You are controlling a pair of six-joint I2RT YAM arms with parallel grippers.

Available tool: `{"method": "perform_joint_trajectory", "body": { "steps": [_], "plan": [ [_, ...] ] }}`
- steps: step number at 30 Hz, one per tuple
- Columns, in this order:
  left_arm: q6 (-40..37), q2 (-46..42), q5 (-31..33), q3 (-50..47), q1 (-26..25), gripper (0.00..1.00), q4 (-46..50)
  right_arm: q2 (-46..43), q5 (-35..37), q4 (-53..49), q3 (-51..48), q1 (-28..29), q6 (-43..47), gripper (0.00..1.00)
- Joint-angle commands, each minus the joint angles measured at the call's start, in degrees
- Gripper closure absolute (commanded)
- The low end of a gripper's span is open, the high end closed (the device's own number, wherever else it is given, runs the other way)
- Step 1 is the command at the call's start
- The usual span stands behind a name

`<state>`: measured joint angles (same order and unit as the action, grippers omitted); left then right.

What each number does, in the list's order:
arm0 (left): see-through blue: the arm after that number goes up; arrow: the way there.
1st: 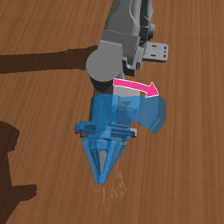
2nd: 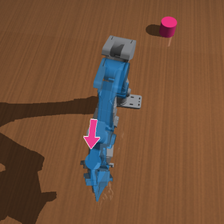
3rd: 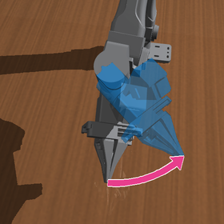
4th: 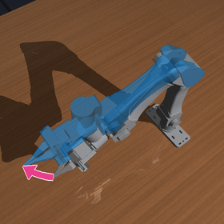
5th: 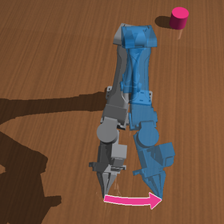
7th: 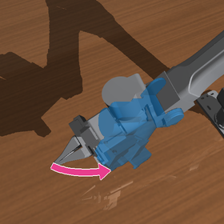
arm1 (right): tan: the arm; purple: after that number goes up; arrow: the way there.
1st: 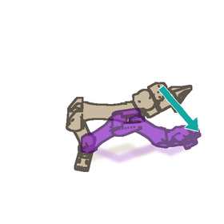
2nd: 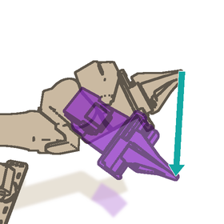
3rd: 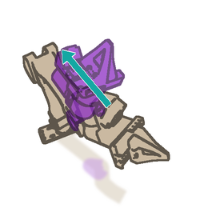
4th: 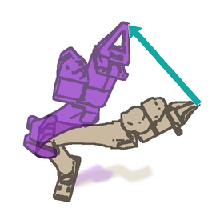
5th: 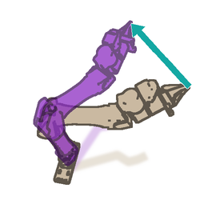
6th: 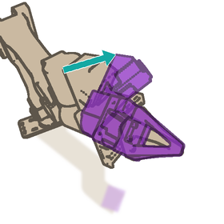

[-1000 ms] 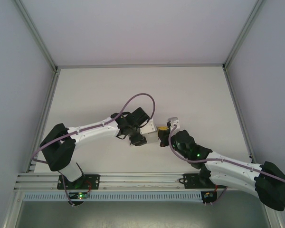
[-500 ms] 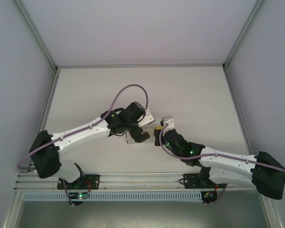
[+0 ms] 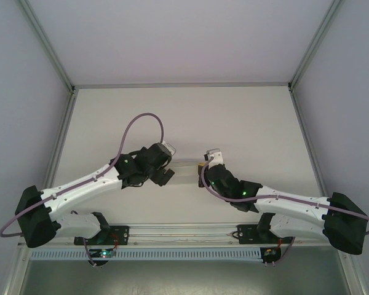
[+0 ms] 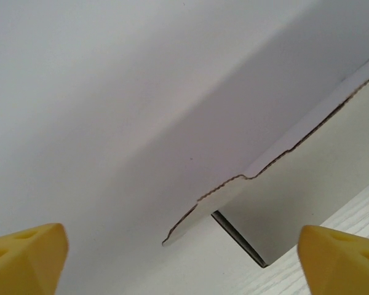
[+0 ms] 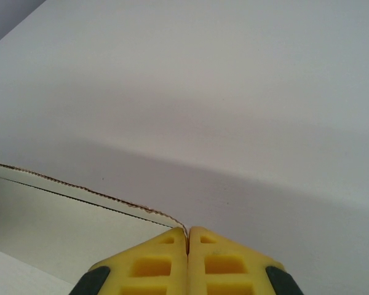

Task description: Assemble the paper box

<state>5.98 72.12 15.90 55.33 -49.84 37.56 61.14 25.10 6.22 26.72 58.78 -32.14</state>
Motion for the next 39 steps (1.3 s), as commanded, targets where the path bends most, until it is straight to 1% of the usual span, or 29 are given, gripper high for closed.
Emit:
{"method": "perform_joint_trajectory", "body": {
  "steps": [1,3,5,6,8,9,12,15,19,20,21,25,28,33,37,39],
  "plan": [
    [0.34,1.93,-0.67,2.56,0.54,0.15,0.73,1.7,-2.73,-8.49,-0.67,0.74,-0.27,1.0],
    [0.15,2.57,-0.34,2.77,0.63,0.28,1.17,1.69,-2.78,-8.42,-0.75,0.73,-0.41,1.0],
    [0.18,2.69,0.19,2.16,0.88,0.36,1.21,1.53,-2.6,-8.52,-0.76,0.67,-0.38,1.0],
    [0.44,2.68,0.06,2.03,1.13,0.43,1.2,1.52,-2.6,-8.72,-0.76,0.69,-0.38,1.0],
    [0.75,2.42,-0.86,1.73,1.34,0.52,0.96,1.74,-2.42,-9.37,-0.34,0.65,-0.29,1.0],
    [0.46,2.18,-1.37,1.42,1.36,0.56,0.57,1.88,-2.34,-9.8,-0.03,0.78,-0.21,1.0],
    [0.04,1.53,-2.65,0.81,1.52,0.58,-0.61,2.19,-2.34,-9.99,0.15,0.78,-0.2,1.0],
    [-0.21,1.27,-3.73,0.73,1.5,0.7,-0.91,2.15,-2.38,-10.02,-0.01,0.73,-0.38,1.0],
    [0.48,1.55,-3.89,0.57,1.64,0.93,-0.91,1.61,-2.32,-10.24,-0.31,0.66,-0.73,1.0],
    [0.71,1.67,-3.69,0.52,1.6,0.95,-0.7,1.44,-2.17,-10.34,-0.38,0.66,-0.82,1.0],
    [1.15,1.84,-3.32,0.53,1.62,1.0,-0.59,1.26,-2.11,-10.31,-0.5,0.68,-0.87,1.0],
    [4.86,2.24,-3.5,0.63,1.62,1.0,-1.0,1.25,-2.68,-10.1,-0.6,0.72,-0.35,1.0],
    [10.33,2.0,-3.6,0.56,1.62,1.0,-1.79,2.2,-2.69,-10.17,-0.4,0.81,-0.44,1.0],
    [22.09,-0.77,-6.68,-0.16,1.91,1.0,-2.52,3.0,-1.63,-10.23,-0.4,1.76,-1.15,1.0],
    [29.19,-3.91,-12.18,-2.12,3.32,1.0,-3.96,2.96,-1.46,-10.58,-0.38,2.06,-1.36,1.0],
    [32.76,-5.07,-12.98,-2.9,3.81,1.0,-4.44,2.93,-0.87,-10.82,-0.41,2.34,-1.58,1.0]
  ]
}}
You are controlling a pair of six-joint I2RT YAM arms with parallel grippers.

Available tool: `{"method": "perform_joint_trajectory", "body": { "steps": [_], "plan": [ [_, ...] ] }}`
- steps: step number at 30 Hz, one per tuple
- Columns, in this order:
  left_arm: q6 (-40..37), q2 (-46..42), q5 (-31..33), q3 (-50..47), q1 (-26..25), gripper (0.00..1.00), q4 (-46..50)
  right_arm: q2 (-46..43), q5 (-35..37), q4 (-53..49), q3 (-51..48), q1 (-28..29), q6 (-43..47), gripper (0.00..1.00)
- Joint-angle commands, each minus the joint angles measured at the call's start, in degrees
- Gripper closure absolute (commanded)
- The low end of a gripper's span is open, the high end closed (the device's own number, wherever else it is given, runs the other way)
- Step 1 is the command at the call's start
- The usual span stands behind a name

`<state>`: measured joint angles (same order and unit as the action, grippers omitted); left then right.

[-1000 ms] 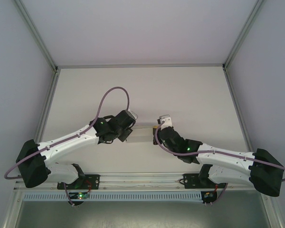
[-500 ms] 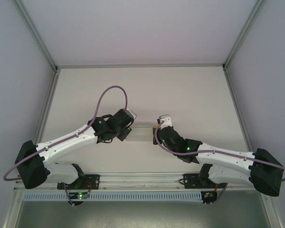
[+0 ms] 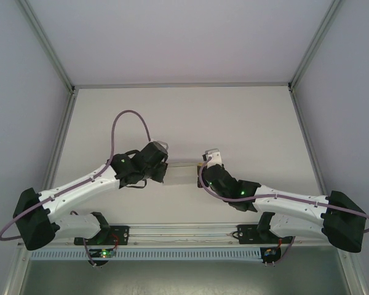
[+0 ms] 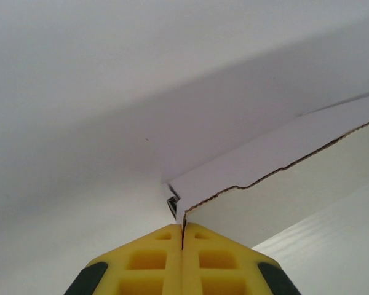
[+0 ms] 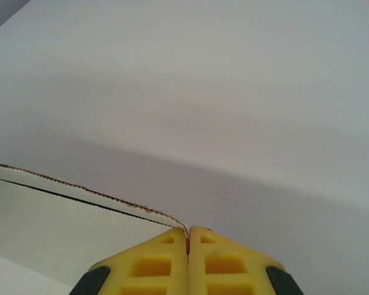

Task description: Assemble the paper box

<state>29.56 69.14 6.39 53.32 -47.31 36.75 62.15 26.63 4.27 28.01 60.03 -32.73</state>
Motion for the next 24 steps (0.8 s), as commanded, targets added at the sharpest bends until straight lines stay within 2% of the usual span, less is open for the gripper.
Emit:
{"method": "perform_joint_trajectory", "body": {
  "steps": [1,6,15,24],
  "plan": [
    [10.76,-2.73,-4.44,-1.09,1.76,1.0,-3.7,1.84,-2.21,-9.08,-1.73,1.18,-1.18,1.0],
    [17.14,-4.01,-10.04,-2.44,4.6,1.0,-6.19,1.92,-1.31,-8.98,-1.39,2.25,-1.46,1.0],
    [17.17,-1.29,-8.07,-4.8,4.68,1.0,-6.26,2.23,0.22,-6.76,-2.16,3.84,-1.48,1.0],
    [12.63,-5.86,-10.85,-20.31,3.57,1.0,-21.96,1.17,-0.69,1.5,-7.17,4.17,0.96,1.0]
  ]
}}
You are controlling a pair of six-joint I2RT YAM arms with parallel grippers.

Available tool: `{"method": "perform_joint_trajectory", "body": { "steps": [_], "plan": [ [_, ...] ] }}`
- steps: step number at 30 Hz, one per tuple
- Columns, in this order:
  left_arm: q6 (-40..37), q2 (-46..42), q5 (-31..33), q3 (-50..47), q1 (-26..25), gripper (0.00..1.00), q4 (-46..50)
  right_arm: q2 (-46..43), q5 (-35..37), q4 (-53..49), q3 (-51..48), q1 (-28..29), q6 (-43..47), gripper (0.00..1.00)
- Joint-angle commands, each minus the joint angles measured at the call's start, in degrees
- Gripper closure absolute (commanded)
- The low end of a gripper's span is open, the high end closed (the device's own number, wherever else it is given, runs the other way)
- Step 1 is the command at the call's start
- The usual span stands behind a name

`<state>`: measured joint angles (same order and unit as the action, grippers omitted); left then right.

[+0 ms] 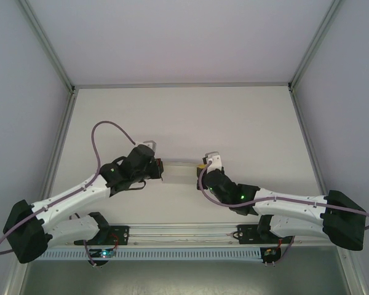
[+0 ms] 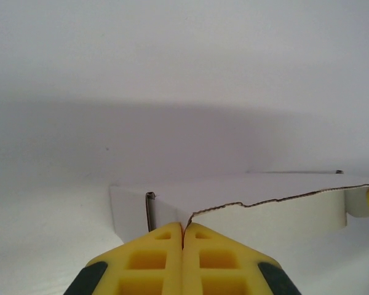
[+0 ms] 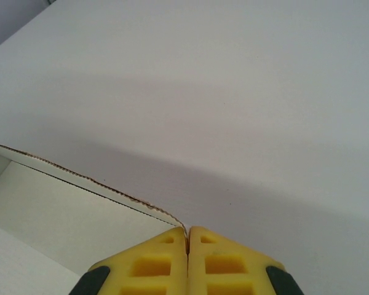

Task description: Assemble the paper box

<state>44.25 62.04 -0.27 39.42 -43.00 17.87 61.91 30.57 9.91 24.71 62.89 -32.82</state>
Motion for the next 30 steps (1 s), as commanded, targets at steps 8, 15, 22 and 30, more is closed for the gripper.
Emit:
{"method": "perform_joint_trajectory", "body": {
  "steps": [8,15,22,30],
  "plan": [
    [-7.03,0.07,-0.96,-9.67,-3.29,1.0,-2.54,0.87,-6.28,-0.9,-6.16,1.53,4.12,1.0],
    [-7.27,4.72,1.02,-11.3,-5.99,1.0,-3.74,3.61,-4.91,0.48,-6.81,3.29,6.06,1.0],
    [-6.18,2.04,2.47,-14.52,-7.44,1.0,-4.16,1.98,-4.85,2.88,-9.92,4.15,8.53,0.96],
    [-5.51,-2.37,2.65,-16.59,-8.17,1.0,-5.3,-5.78,-6.3,4.19,-10.91,4.21,7.61,0.42]
  ]
}}
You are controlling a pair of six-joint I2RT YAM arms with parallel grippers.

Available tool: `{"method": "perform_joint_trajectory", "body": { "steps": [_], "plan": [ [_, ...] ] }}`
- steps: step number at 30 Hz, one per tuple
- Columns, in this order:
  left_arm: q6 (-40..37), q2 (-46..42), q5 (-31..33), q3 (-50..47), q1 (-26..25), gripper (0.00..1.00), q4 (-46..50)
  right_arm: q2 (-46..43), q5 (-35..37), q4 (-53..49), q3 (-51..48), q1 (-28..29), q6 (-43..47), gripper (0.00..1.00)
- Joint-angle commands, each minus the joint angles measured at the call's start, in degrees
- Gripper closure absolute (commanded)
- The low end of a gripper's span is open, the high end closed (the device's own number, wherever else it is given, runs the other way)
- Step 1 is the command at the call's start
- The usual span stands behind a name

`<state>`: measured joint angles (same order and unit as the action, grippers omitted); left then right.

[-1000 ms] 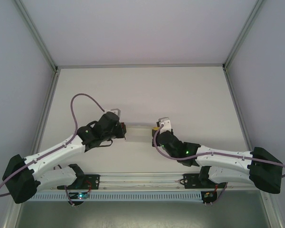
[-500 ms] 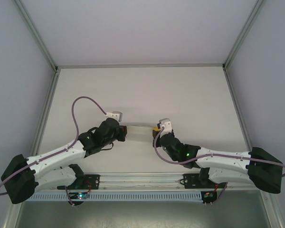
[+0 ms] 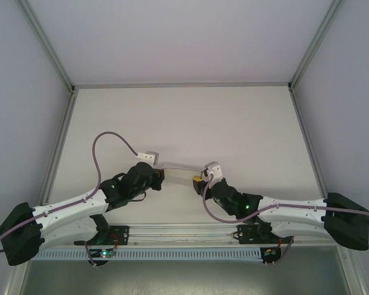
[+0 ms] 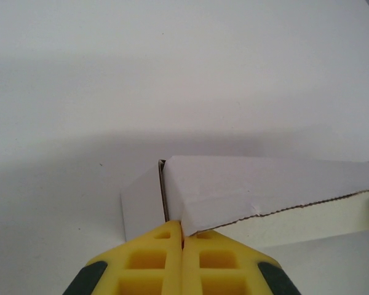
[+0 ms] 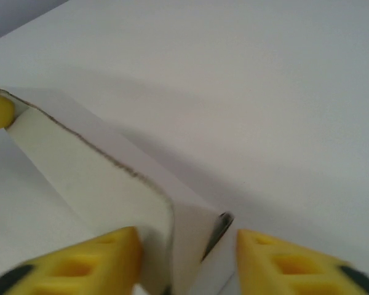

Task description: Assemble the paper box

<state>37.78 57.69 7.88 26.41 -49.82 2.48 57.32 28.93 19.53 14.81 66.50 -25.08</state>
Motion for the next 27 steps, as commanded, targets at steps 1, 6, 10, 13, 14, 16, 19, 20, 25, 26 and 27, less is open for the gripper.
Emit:
{"method": "perform_joint_trajectory", "body": {
  "steps": [1,6,10,13,14,16,19,20,25,26,27],
  "plan": [
    [0.82,2.25,-5.46,-3.27,-1.4,1.0,10.3,-2.23,-4.83,-5.85,-0.6,0.56,-0.11,0.4],
    [1.13,5.16,-4.15,-0.85,-2.03,1.0,11.25,-6.92,-1.96,-6.61,0.54,0.47,-1.94,0.1],
    [0.71,5.89,-2.46,0.99,-2.18,1.0,13.09,-10.31,2.1,-11.44,3.47,-0.41,-4.18,0.02],
    [0.68,5.38,-2.55,1.13,-2.21,1.0,12.91,-12.76,2.94,-16.23,6.28,-3.21,-6.74,0.01],
    [0.89,5.2,-2.67,1.0,-2.21,1.0,12.75,-13.26,2.64,-17.61,7.2,-4.61,-7.8,0.01],
    [1.02,4.82,-2.71,0.89,-2.25,1.0,12.57,-13.68,1.07,-19.99,9.26,-7.86,-9.88,0.01],
    [1.27,4.47,-2.62,0.8,-2.38,1.0,12.68,-12.11,-2.25,-23.32,12.02,-12.3,-11.64,0.02],
    [0.9,4.36,-2.79,0.83,-2.37,1.0,12.74,-11.15,-3.08,-24.15,12.76,-13.05,-11.64,0.02],
    [0.76,3.89,-2.12,1.0,-2.47,1.0,12.81,-6.02,-3.79,-26.2,13.76,-13.53,-13.81,0.02],
    [0.52,3.91,-2.17,1.01,-2.47,1.0,12.88,-5.2,-4.0,-26.14,13.45,-13.67,-14.32,0.02],
    [0.62,4.0,-2.12,1.18,-2.46,1.0,13.03,-4.59,-4.13,-26.36,13.28,-13.67,-15.0,0.02]
  ]
}}
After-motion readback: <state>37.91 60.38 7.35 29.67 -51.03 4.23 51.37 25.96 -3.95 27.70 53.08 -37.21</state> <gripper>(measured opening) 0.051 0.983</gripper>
